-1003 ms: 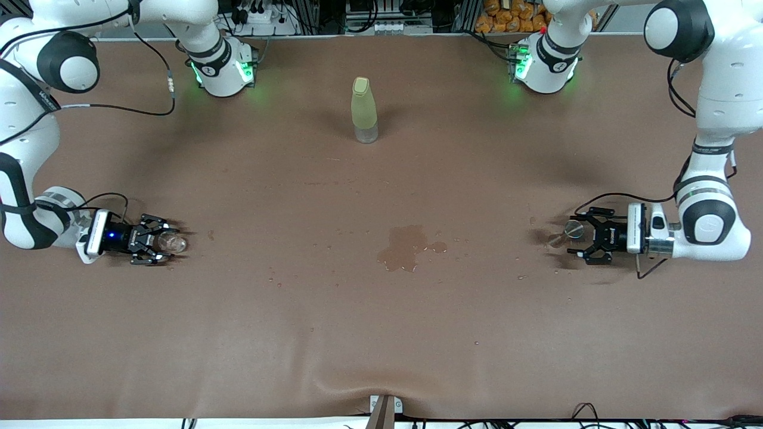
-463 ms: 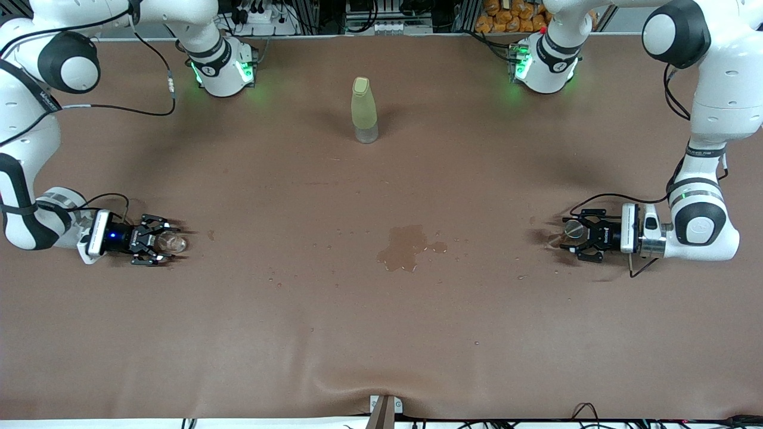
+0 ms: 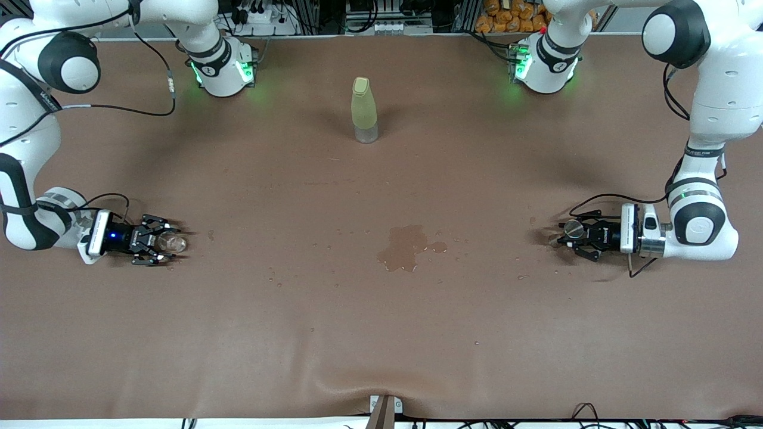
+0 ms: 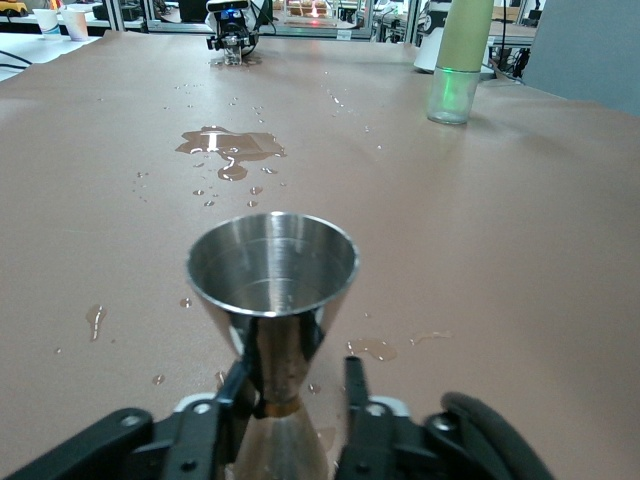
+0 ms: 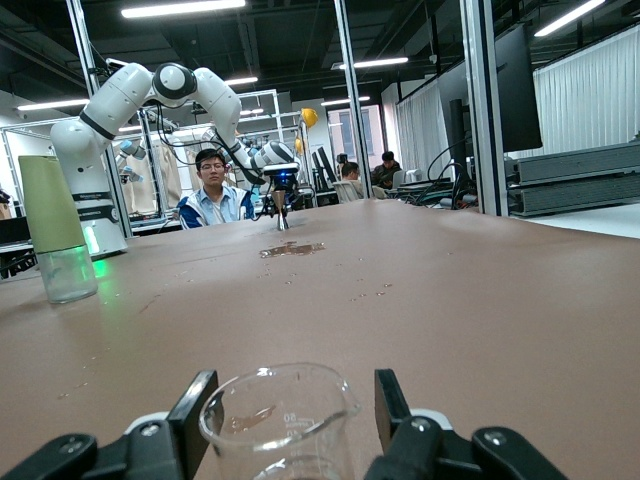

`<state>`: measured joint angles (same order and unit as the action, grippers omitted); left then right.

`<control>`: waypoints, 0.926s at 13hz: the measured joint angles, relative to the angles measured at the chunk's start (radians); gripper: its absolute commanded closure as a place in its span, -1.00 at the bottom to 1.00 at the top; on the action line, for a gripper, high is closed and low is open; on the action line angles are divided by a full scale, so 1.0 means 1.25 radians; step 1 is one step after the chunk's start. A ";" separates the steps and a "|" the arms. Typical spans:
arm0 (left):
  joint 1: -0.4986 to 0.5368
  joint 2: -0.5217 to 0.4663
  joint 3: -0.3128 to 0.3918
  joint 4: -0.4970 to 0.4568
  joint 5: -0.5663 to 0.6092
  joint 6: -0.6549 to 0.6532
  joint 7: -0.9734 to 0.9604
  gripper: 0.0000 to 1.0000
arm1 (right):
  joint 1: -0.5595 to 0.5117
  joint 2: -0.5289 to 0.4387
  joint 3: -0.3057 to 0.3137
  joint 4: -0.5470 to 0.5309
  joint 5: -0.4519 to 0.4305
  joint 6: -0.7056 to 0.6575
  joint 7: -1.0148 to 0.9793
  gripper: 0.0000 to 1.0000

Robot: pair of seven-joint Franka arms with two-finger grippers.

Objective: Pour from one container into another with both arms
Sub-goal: 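Lift the glass cup and the jigger, bringing both grippers together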

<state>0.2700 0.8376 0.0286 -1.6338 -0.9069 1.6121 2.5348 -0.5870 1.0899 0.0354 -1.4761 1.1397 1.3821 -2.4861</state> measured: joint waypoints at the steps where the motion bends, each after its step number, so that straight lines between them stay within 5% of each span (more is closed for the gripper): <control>1: 0.000 0.000 0.000 0.001 0.000 0.000 0.000 0.83 | 0.000 0.000 0.000 0.000 0.000 0.002 0.000 -0.39; 2: -0.001 0.000 0.000 0.003 0.000 0.000 0.000 1.00 | 0.000 0.000 0.000 0.000 0.000 0.003 0.000 -0.42; 5: -0.002 -0.004 -0.003 0.019 -0.002 -0.001 0.000 1.00 | 0.000 0.001 -0.001 0.000 0.000 0.006 0.000 -0.37; 10: -0.004 -0.015 -0.055 0.090 -0.027 -0.001 -0.003 1.00 | 0.000 0.001 -0.002 0.000 0.000 0.007 0.000 0.84; 12: -0.014 -0.019 -0.069 0.098 -0.077 -0.001 -0.004 1.00 | 0.000 0.001 -0.002 0.003 0.000 0.006 -0.001 0.91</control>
<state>0.2518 0.8139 -0.0580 -1.5108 -1.0035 1.6114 2.5292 -0.5870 1.0918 0.0331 -1.4727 1.1396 1.3892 -2.4870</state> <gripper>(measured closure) 0.789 0.520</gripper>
